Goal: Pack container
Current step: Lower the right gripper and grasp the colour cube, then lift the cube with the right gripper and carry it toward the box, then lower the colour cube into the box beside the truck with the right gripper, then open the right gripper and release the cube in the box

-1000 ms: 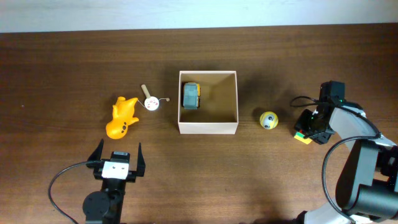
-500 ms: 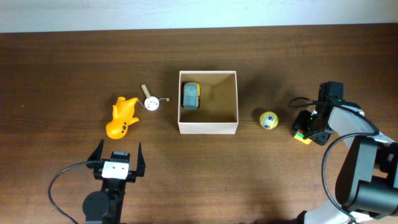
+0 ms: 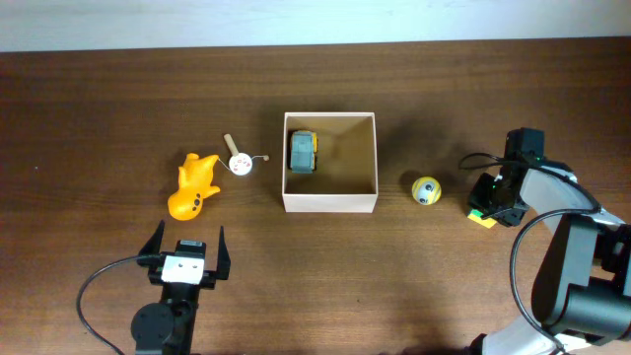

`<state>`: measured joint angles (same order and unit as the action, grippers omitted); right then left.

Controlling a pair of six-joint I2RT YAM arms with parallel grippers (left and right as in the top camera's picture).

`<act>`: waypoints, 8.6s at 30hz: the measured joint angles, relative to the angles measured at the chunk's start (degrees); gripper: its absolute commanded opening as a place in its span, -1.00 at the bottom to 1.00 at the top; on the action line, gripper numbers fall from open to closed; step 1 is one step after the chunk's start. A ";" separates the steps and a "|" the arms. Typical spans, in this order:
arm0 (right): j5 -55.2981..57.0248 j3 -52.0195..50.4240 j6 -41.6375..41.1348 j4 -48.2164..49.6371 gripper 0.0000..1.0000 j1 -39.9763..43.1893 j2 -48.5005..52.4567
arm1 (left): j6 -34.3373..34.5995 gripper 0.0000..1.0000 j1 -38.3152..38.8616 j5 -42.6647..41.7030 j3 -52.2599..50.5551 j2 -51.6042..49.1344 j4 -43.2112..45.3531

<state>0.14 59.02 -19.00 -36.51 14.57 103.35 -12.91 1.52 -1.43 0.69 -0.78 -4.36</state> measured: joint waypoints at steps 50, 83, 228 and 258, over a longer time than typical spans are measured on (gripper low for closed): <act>-0.48 34.51 13.73 -12.90 0.42 -16.37 18.71 | 0.00 0.99 0.00 0.00 0.00 0.00 0.00; -2.80 34.51 24.02 -4.31 0.48 -16.26 23.39 | 0.00 0.99 0.00 0.00 0.00 0.00 0.00; -1.11 44.83 0.04 -30.34 -0.93 -43.50 24.02 | 0.00 0.98 0.00 0.02 0.00 0.00 0.00; 5.68 44.83 4.92 -21.46 -0.92 -40.11 24.02 | 0.00 0.99 0.00 0.00 0.00 0.00 0.00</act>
<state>5.82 103.85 -14.09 -57.98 -25.54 127.37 -12.91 1.52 -1.43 0.69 -0.78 -4.36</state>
